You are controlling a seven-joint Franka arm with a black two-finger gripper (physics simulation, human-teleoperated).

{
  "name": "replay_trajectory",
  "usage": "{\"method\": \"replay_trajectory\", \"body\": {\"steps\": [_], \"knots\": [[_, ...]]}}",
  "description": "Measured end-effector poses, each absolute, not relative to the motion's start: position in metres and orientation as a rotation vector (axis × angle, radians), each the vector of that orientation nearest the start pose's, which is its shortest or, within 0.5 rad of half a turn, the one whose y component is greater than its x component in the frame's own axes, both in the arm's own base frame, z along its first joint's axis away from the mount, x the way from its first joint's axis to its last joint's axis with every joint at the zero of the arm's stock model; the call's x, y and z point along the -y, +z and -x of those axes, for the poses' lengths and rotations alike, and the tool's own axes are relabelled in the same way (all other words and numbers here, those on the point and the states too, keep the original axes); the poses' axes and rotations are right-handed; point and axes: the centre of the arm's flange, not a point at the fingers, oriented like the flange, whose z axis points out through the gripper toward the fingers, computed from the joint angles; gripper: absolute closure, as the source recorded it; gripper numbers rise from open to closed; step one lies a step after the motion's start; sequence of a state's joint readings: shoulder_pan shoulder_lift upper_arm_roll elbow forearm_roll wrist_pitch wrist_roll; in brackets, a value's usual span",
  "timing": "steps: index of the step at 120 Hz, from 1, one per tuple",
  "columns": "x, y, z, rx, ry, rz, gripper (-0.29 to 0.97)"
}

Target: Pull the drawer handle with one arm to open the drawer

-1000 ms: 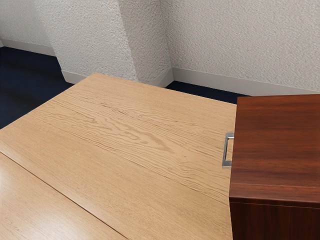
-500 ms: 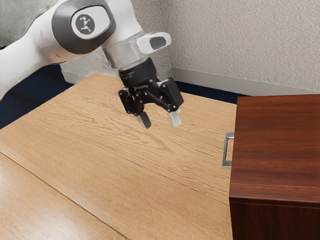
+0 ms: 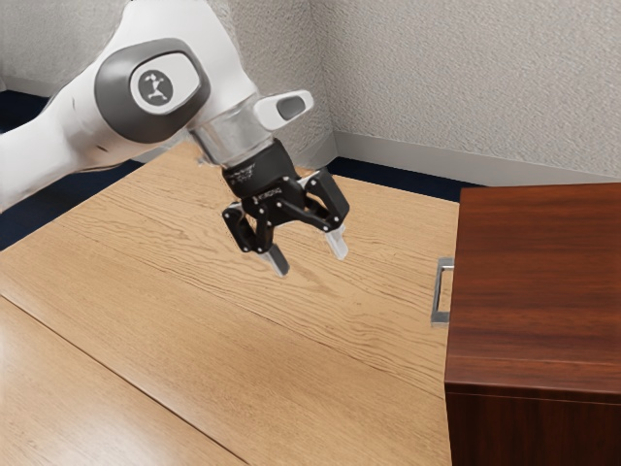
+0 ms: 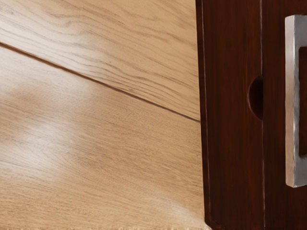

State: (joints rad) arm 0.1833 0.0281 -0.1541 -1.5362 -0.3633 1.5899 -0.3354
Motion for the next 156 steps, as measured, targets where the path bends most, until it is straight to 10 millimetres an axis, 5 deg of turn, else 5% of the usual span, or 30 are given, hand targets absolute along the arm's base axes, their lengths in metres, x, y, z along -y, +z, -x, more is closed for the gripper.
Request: {"method": "replay_trajectory", "body": {"steps": [20, 33, 43, 72, 108, 139, 156], "knots": [[0.071, 0.628, -0.565, 0.549, 0.057, 3.49, 0.06], [0.088, 0.623, -0.571, 0.531, 0.034, 3.503, 0.06], [0.077, 0.622, -0.577, 0.584, -0.008, 3.501, 0.06], [-0.004, 0.614, -0.589, 0.851, -0.111, 3.451, 0.07], [0.048, 0.609, -0.591, 0.699, -0.103, 3.49, 0.07], [0.034, 0.592, -0.594, 0.74, -0.066, 3.48, 0.07], [0.044, 0.587, -0.595, 0.705, -0.051, 3.501, 0.08]]}}
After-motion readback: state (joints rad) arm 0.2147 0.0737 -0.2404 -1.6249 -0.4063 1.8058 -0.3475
